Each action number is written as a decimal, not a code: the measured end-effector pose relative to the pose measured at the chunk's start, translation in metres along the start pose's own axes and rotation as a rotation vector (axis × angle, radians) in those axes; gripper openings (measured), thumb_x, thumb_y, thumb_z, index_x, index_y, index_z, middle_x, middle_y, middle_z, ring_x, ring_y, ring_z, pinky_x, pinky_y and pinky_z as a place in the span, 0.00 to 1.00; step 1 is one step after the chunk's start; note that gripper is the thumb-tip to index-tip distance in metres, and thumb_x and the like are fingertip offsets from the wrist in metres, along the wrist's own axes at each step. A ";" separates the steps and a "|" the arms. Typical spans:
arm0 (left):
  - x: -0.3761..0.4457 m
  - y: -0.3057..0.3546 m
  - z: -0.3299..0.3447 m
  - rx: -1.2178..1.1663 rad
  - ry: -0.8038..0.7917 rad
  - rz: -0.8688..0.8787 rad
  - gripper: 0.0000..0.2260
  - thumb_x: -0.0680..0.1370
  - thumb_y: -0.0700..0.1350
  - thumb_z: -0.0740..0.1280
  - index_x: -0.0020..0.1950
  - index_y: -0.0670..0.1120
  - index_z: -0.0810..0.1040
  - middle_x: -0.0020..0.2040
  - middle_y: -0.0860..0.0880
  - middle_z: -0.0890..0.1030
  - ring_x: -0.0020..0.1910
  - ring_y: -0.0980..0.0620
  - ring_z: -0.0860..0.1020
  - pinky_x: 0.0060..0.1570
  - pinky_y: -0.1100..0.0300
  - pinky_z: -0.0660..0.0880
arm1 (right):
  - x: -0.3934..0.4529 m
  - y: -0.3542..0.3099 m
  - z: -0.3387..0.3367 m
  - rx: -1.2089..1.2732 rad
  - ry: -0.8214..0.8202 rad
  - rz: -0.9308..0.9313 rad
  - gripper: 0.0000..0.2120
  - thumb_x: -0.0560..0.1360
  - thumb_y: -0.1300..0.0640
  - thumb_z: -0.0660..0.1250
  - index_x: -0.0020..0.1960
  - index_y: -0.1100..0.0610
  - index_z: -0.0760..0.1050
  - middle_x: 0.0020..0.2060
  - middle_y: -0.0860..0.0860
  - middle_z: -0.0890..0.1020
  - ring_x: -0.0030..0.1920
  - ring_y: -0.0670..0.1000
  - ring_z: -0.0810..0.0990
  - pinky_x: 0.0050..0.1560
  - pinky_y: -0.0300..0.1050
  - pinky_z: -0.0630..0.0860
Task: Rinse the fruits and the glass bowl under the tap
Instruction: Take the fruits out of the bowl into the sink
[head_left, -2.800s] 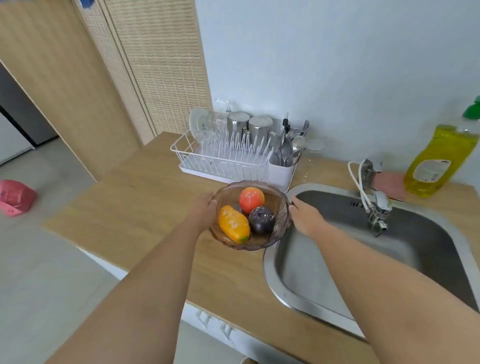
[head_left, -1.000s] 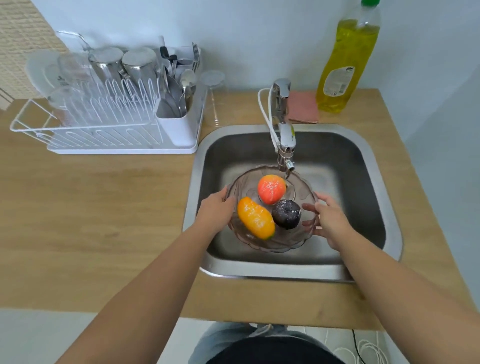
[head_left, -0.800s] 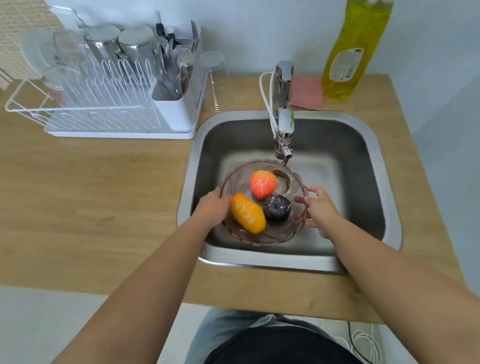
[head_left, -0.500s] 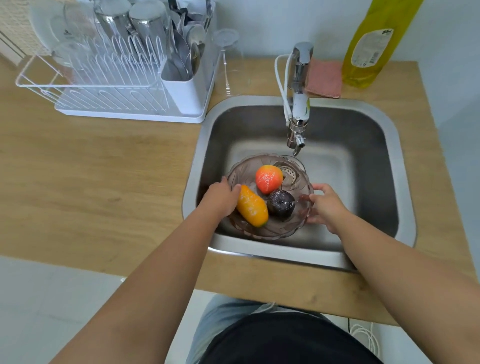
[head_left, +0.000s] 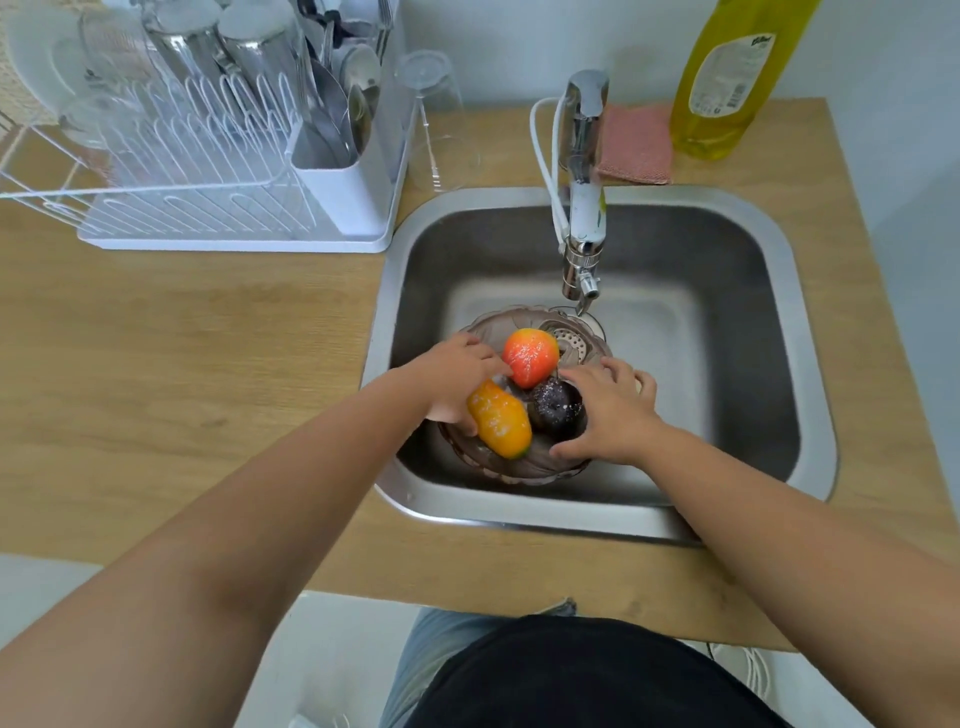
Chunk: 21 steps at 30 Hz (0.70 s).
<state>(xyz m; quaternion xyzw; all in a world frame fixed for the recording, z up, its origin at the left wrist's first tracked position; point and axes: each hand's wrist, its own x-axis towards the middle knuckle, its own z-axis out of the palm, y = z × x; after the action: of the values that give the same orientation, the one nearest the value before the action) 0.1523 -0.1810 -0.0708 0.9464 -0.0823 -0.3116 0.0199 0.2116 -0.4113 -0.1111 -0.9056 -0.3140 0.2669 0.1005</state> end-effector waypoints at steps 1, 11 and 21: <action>0.003 -0.001 -0.001 0.017 -0.001 0.020 0.41 0.70 0.57 0.77 0.79 0.54 0.63 0.78 0.49 0.66 0.78 0.42 0.58 0.76 0.50 0.55 | 0.002 -0.002 0.000 -0.019 0.002 -0.002 0.48 0.60 0.35 0.74 0.74 0.43 0.58 0.73 0.46 0.64 0.76 0.55 0.49 0.72 0.60 0.47; 0.008 -0.010 0.007 0.054 -0.004 0.074 0.36 0.69 0.59 0.77 0.74 0.62 0.67 0.72 0.49 0.69 0.70 0.44 0.66 0.67 0.48 0.66 | 0.007 -0.003 -0.003 0.076 0.081 0.045 0.39 0.59 0.40 0.75 0.68 0.42 0.67 0.66 0.45 0.72 0.74 0.52 0.53 0.70 0.58 0.47; 0.000 -0.017 -0.021 -0.161 0.340 0.125 0.35 0.63 0.62 0.74 0.69 0.56 0.75 0.62 0.51 0.77 0.62 0.46 0.74 0.60 0.48 0.72 | -0.012 0.051 -0.074 0.297 0.325 0.237 0.39 0.59 0.47 0.79 0.68 0.49 0.70 0.62 0.52 0.75 0.67 0.57 0.69 0.66 0.54 0.63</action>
<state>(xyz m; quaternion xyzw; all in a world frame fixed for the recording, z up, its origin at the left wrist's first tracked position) 0.1671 -0.1647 -0.0557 0.9738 -0.1111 -0.1512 0.1283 0.2702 -0.4592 -0.0623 -0.9424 -0.1426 0.1708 0.2496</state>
